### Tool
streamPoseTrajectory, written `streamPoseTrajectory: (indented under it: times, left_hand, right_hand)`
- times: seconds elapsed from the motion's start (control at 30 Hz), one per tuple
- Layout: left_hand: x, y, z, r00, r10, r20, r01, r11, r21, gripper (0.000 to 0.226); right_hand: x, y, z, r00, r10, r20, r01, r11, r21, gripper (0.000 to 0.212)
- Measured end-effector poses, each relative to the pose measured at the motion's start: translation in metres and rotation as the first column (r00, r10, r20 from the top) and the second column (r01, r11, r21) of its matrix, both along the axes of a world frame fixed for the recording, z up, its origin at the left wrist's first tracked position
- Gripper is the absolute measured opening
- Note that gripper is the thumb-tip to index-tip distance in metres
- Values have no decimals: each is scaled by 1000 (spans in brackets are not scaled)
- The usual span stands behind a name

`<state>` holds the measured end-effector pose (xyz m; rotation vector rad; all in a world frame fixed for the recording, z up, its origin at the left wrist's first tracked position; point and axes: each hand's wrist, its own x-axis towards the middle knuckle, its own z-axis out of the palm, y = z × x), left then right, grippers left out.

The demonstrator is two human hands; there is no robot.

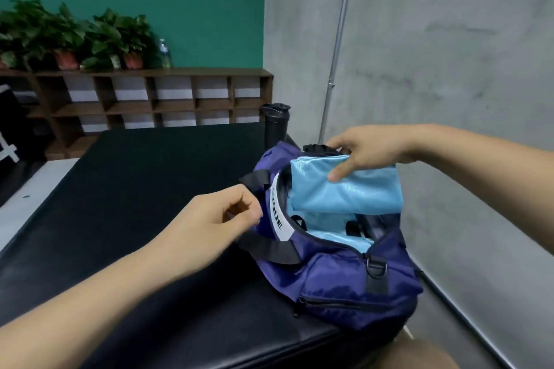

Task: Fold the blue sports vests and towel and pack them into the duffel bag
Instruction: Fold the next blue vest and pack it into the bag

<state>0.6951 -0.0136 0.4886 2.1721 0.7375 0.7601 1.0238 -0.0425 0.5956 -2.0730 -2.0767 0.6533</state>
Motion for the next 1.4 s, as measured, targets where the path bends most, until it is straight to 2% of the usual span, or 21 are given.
streamPoseTrajectory:
  times: [0.1,0.17,0.3,0.37,0.47,0.5,0.6,0.67,0.73,0.77,0.83,0.93,1.07,1.13,1.27,1.4]
  left_hand:
    - [37,-9,4,994,-96,-57,105,975,194,8]
    - [62,-12,2,973,-159,-168,208,919,335,6]
    - [100,-13,-9,890,-106,-443,343,795,501,29]
    - [107,-10,-13,850,-76,-521,373,785,494,31]
    - [102,-4,-10,808,-152,-569,446,789,422,17]
    - [98,-2,-4,809,-181,-559,457,792,405,14]
    - [91,0,25,818,-258,-514,466,820,331,9]
    - [95,1,37,801,-245,-546,452,846,283,13]
    - [105,5,37,786,-208,-583,421,869,258,16]
    - [112,6,36,796,-182,-577,394,880,266,15]
    - [126,11,32,833,-109,-542,325,890,320,10]
    - [143,15,27,809,-65,-585,292,907,303,6]
    - [161,19,19,776,-94,-624,325,907,268,21]
    - [166,22,15,766,-121,-631,325,920,218,24]
    - [177,23,5,764,-154,-627,344,919,194,23]
    - [186,16,-6,766,-154,-624,344,918,197,24]
  right_hand:
    - [20,5,-22,999,1,45,2,999,-52,29]
    - [30,10,-36,997,24,75,-19,998,-67,36]
    - [30,20,-54,991,104,86,-97,992,-85,40]
    - [26,24,-58,987,116,114,-105,990,-95,34]
    - [21,27,-61,985,106,134,-85,984,-157,72]
    - [19,27,-62,991,104,81,-86,977,-193,74]
    - [16,28,-66,975,114,-189,-177,917,-357,52]
    - [11,26,-71,966,137,-219,-216,894,-393,41]
    - [2,21,-83,974,175,-141,-216,905,-367,24]
    - [-1,19,-91,977,183,-113,-211,914,-346,22]
    - [-3,12,-101,983,143,-116,-171,940,-296,24]
    - [3,3,-94,989,149,-18,-150,973,-175,30]
    - [25,-18,-71,985,166,41,-164,985,-55,21]
    - [42,-29,-68,978,136,160,-135,991,-20,24]
    - [71,-53,-79,872,140,470,-170,985,20,32]
    - [85,-75,-92,769,238,593,-259,965,-51,25]
